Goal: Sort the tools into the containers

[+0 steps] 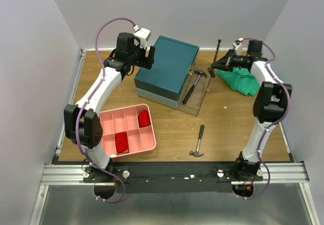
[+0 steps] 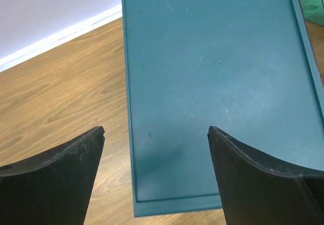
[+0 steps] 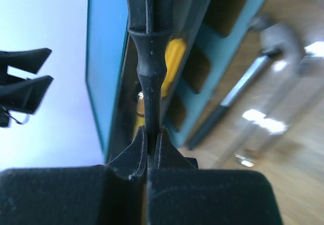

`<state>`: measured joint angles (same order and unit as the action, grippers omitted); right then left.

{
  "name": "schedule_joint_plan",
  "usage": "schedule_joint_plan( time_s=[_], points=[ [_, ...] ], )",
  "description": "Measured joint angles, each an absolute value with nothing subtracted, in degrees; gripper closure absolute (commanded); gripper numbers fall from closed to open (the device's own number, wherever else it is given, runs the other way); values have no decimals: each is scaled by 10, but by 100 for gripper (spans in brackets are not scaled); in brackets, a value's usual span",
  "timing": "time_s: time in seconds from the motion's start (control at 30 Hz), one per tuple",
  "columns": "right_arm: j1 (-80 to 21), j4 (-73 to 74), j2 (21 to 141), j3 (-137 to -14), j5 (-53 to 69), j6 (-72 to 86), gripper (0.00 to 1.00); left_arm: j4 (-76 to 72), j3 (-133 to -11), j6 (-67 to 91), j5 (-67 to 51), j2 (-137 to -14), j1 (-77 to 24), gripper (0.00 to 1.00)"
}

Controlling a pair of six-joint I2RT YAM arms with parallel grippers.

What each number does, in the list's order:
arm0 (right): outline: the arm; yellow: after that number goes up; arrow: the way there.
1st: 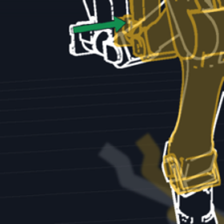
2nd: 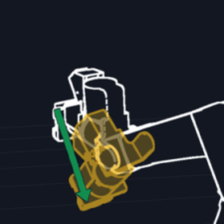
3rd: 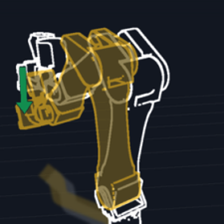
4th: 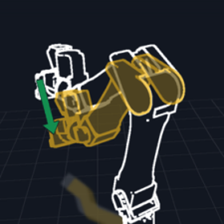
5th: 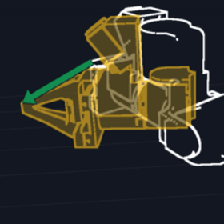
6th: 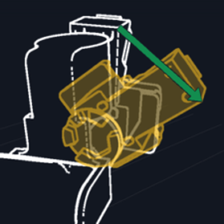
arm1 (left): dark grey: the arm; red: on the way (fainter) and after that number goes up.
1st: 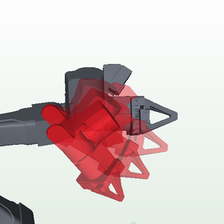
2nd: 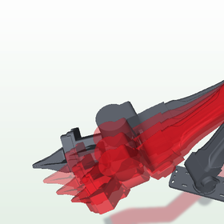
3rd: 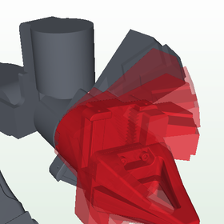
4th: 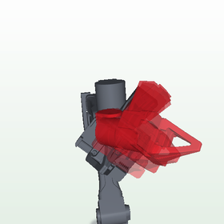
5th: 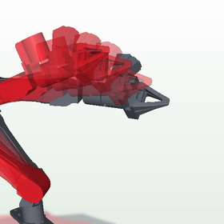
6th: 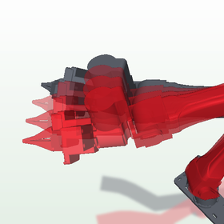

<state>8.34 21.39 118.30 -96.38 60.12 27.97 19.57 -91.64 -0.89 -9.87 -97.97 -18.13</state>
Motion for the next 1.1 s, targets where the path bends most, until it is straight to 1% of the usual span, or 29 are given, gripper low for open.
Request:
schedule_joint_plan(
  time_s=[0.13,0.23,0.27,0.33,0.37,0.4,0.43,0.47,0.57,0.73,0.87,1.0,1.03,1.1],
  points=[
    [33,206,1194,-964,594,345,99,196,-902,-20,-93,-962,-181,6],
    [4,210,1194,-963,575,360,99,196,-897,-25,-87,-954,-181,6],
    [-4,216,1194,-962,561,362,89,196,-895,-26,-85,-954,-181,6],
    [-15,239,1194,-951,528,360,77,197,-894,-29,-83,-952,-181,6],
    [-16,245,1194,-946,518,357,65,197,-894,-30,-83,-952,-181,6],
    [-17,255,1194,-940,506,356,60,197,-894,-30,-82,-952,-181,6],
    [-17,272,1194,-926,487,357,57,197,-894,-31,-82,-952,-181,6],
    [-17,281,1194,-922,477,353,51,197,-894,-31,-81,-952,-181,6],
    [-16,306,1194,-913,460,347,44,197,-894,-31,-81,-952,-181,6],
    [-16,317,1192,-919,461,327,43,197,-894,-31,-82,-952,-181,6],
    [-15,347,1179,-947,487,268,43,197,-894,-31,-82,-952,-181,6],
    [-16,438,1129,-992,508,24,42,197,-894,-31,-82,-952,-181,6],
    [-17,455,1114,-990,509,-39,42,197,-894,-30,-81,-952,-181,6],
    [-17,497,1045,-944,508,-211,42,195,-893,-30,-81,-952,-181,6]
  ],
)
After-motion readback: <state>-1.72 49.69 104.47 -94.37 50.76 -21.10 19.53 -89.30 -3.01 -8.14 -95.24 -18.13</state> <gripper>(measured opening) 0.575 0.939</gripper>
